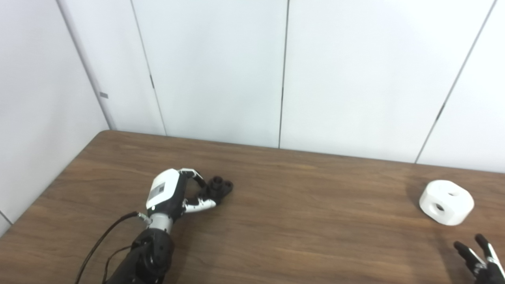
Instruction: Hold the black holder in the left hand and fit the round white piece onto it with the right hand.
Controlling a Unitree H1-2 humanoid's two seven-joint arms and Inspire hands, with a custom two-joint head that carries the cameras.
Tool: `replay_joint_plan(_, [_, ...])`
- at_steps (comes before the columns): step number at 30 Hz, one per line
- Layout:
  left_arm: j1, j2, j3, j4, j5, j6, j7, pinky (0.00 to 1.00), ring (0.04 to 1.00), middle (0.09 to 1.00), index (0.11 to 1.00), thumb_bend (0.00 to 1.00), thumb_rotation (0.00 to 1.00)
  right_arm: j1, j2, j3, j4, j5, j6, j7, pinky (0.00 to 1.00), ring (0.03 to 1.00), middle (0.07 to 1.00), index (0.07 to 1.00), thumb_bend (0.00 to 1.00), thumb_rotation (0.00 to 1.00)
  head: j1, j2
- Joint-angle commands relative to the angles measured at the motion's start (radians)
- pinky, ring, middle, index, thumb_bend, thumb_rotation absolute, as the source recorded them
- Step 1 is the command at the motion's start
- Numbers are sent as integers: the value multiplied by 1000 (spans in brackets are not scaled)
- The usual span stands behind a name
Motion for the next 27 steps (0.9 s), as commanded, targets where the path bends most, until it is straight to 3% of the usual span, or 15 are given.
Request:
replay_joint_plan(1, [26,-7,-41,-52,-9,33,-101,785,887,796,485,523,53,26,38,25,3,-4,-8,-16,970,929,877,977,678,1000,-12,2])
replay_joint_plan(7, [83,-20,-98,-244,-22,108,-243,719,855,787,486,524,54,34,63,40,-42,-32,40,-37,992,932,882,970,687,1000,-40,16])
replay_joint_plan(12, [130,-36,-153,-374,3,175,-324,693,834,784,485,523,54,38,78,49,-72,-49,62,-44,965,926,883,970,638,1000,-53,28])
replay_joint_plan(24, [251,-92,-208,-470,110,147,-320,745,871,784,485,522,51,41,91,96,-128,-68,103,-80,926,907,875,971,611,1000,-85,73])
replay_joint_plan(27, [271,-106,-215,-477,125,138,-325,773,882,791,485,521,49,44,94,108,-149,-82,122,-94,986,914,873,968,621,1000,-96,87])
